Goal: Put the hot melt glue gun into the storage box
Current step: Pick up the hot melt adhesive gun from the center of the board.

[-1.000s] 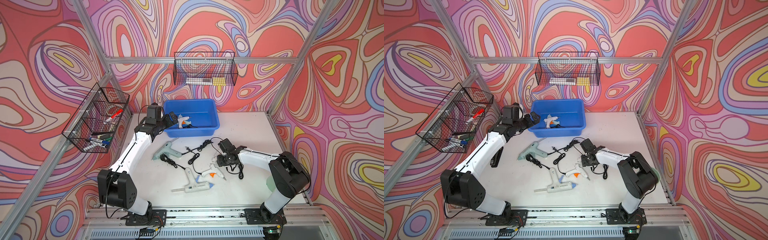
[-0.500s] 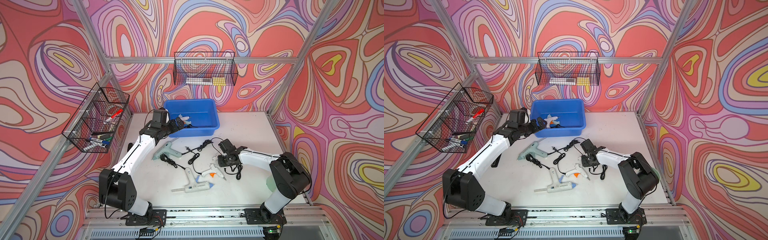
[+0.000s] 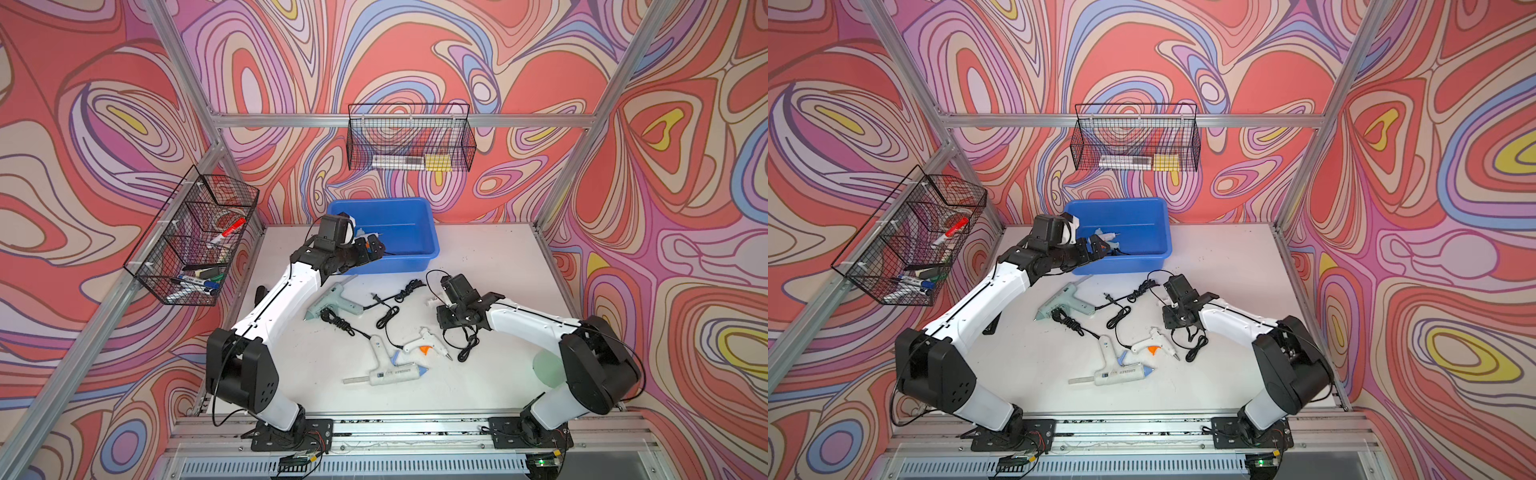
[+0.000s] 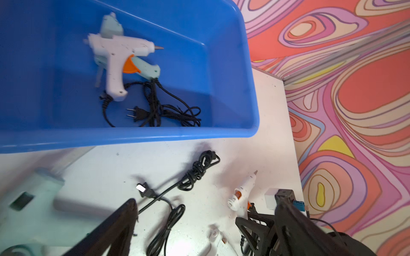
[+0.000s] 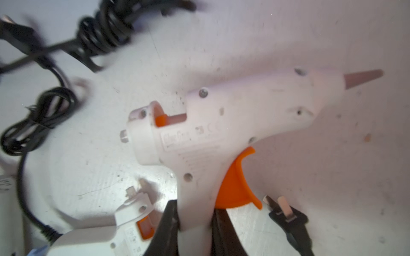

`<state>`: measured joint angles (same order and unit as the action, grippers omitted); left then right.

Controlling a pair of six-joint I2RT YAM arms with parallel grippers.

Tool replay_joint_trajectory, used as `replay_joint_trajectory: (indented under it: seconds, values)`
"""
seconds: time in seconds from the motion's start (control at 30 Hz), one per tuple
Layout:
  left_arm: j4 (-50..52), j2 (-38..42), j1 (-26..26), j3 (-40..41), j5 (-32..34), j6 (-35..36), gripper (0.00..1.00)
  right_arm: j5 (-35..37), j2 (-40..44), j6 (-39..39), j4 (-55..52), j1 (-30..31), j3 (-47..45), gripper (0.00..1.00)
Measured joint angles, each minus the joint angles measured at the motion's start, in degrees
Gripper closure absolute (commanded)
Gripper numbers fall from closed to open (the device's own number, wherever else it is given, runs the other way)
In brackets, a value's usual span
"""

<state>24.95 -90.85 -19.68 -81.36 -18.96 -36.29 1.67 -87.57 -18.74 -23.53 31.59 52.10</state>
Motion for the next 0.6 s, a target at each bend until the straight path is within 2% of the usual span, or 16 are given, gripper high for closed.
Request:
replay_joint_trajectory:
  seconds: [0.3,0.5,0.6]
  values:
    - [4.74,-9.20,-7.06,-6.36,-8.31,2.95,0.02,-0.48,9.53,2.91,8.55,0.00,-1.42,1.00]
    - [2.91,-12.96,-9.38,-6.99,-15.74,1.75,0.09,-2.64,11.85,4.35,12.59,0.13,-3.41,1.00]
    - [0.83,-14.80,-9.99,-7.32,-18.67,0.28,0.16,-3.43,12.33,4.81,13.79,0.37,-4.11,1.00]
